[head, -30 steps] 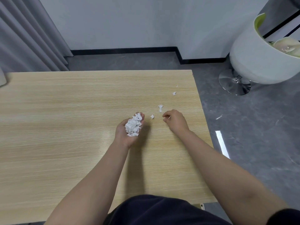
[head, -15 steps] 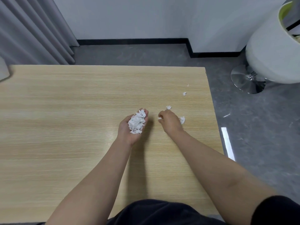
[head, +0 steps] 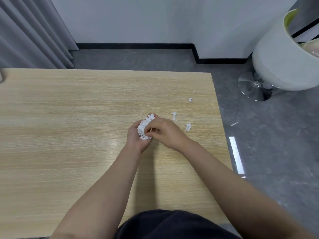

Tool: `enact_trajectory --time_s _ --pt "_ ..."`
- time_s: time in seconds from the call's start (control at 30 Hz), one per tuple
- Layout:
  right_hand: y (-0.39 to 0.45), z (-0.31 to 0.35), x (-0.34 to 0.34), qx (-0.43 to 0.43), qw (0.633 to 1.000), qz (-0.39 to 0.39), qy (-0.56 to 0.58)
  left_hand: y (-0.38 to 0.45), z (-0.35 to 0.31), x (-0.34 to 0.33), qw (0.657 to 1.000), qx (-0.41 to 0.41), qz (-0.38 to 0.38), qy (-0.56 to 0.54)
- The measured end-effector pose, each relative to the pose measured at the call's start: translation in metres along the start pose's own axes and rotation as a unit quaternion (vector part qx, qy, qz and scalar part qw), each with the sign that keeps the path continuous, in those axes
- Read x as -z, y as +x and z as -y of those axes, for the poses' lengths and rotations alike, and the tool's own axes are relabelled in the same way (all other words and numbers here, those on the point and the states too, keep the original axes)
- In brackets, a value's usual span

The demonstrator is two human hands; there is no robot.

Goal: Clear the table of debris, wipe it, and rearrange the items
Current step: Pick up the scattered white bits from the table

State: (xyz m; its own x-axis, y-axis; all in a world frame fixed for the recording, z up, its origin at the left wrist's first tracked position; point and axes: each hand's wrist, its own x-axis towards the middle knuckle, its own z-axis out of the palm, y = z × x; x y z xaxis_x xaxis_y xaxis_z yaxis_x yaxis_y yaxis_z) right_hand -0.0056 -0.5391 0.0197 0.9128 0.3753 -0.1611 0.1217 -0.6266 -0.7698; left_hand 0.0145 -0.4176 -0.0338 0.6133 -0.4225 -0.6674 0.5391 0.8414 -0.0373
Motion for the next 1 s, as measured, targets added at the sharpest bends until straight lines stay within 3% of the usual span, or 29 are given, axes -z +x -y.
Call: enact_trajectory --time_s 0.1,0.23,0.4,0.53,0.63,0.8,1.0 --pt "-0.003 -0.005 -0.003 0.02 0.999 0.013 -0.043 0.0 0.005 -0.002 1.0 0.015 0.002 0.001" --pt "-0.01 -0.013 0.002 0.013 1.0 -0.008 0.002 -0.005 0.012 -0.006 1.0 0.011 0.02 0.011" --pt "-0.018 -0.033 0.025 -0.043 0.989 -0.126 0.069 -0.007 0.018 -0.01 0.999 -0.011 0.022 0.03" --pt "-0.021 -0.074 0.039 -0.164 0.963 -0.215 0.01 -0.001 0.019 -0.008 1.0 -0.003 0.009 0.007" --pt "-0.023 -0.104 0.037 -0.251 0.947 -0.197 -0.035 -0.003 0.021 -0.01 1.0 0.011 0.015 0.004" --pt "-0.02 -0.129 0.023 -0.319 0.927 -0.19 -0.052 -0.003 0.025 -0.012 0.999 0.036 0.017 0.0" --pt "-0.013 -0.137 0.012 -0.297 0.939 -0.151 -0.083 0.001 0.022 -0.012 0.999 0.042 0.006 -0.005"
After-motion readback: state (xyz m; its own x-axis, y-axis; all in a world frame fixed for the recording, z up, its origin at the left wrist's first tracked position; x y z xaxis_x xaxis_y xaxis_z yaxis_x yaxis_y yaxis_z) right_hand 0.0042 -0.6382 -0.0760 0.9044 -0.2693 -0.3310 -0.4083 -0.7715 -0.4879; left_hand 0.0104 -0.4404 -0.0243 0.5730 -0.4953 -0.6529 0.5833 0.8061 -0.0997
